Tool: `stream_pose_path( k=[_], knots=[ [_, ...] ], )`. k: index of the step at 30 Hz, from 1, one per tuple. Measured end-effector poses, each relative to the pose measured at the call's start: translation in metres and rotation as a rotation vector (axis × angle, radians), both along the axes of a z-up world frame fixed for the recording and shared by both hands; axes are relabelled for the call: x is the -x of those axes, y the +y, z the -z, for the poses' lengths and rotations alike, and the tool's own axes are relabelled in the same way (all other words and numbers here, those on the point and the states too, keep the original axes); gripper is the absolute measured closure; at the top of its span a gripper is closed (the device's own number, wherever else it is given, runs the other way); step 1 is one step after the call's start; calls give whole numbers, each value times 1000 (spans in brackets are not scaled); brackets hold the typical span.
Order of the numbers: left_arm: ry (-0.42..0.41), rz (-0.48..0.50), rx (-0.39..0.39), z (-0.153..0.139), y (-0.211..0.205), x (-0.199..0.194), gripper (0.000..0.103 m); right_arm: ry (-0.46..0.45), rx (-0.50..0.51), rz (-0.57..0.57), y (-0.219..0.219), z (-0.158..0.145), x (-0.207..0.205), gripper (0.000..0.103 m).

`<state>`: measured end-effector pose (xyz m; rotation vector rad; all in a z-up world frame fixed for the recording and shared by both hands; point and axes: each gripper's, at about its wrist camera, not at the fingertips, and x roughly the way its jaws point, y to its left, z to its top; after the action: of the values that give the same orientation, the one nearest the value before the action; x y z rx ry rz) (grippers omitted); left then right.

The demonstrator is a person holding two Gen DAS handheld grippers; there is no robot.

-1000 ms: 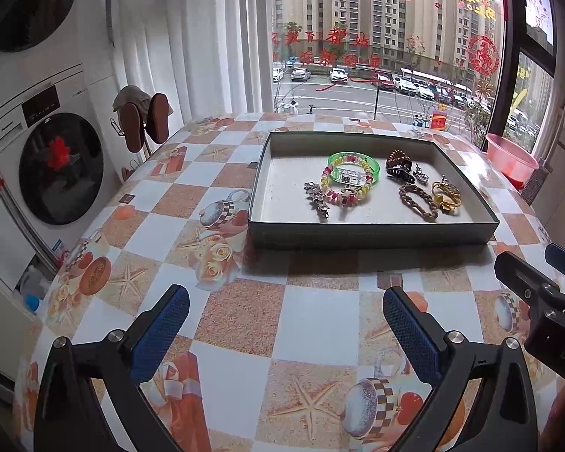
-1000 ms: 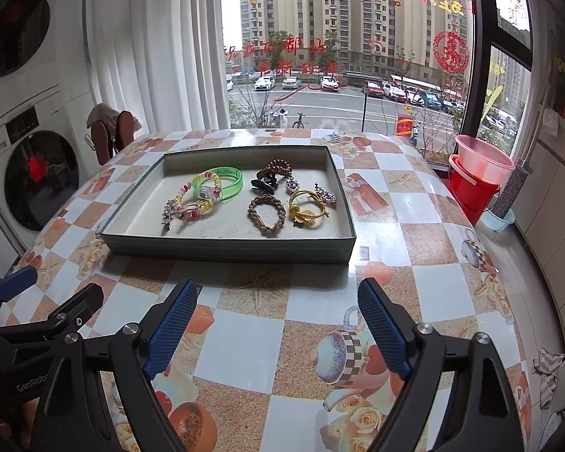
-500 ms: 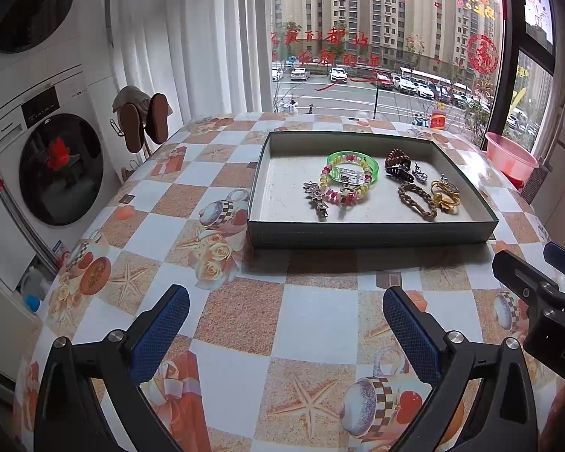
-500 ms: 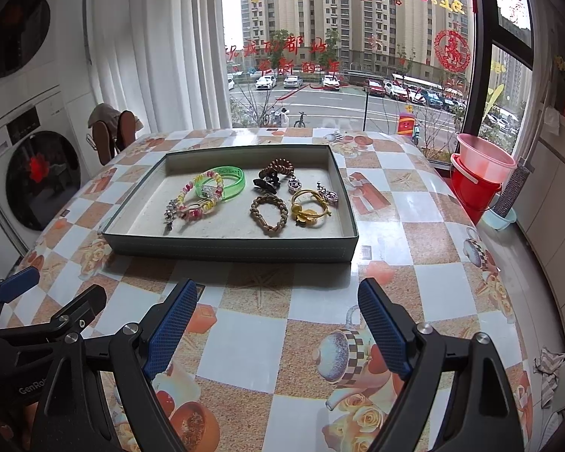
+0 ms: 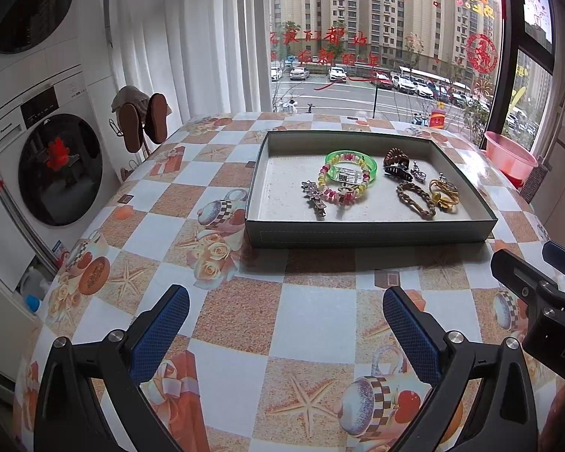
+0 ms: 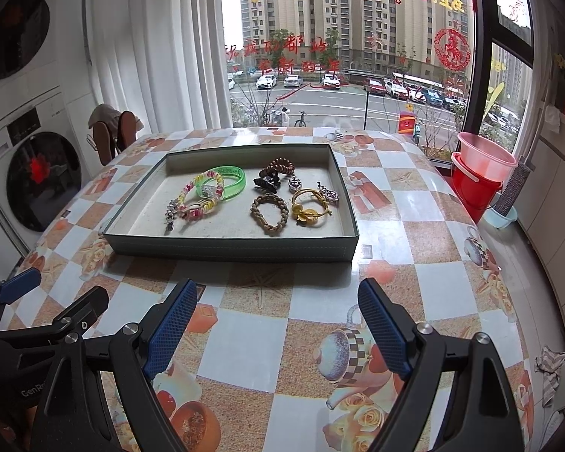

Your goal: Organize jewelry

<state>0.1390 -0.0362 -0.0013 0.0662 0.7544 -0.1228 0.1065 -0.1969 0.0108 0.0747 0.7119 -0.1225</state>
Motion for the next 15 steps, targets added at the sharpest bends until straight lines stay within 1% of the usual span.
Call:
stream_pose_path(
  k=[15],
  knots=[
    [0,4,-3,0,-2,2,0,0,-2,-2,1,0,0,14]
  ],
)
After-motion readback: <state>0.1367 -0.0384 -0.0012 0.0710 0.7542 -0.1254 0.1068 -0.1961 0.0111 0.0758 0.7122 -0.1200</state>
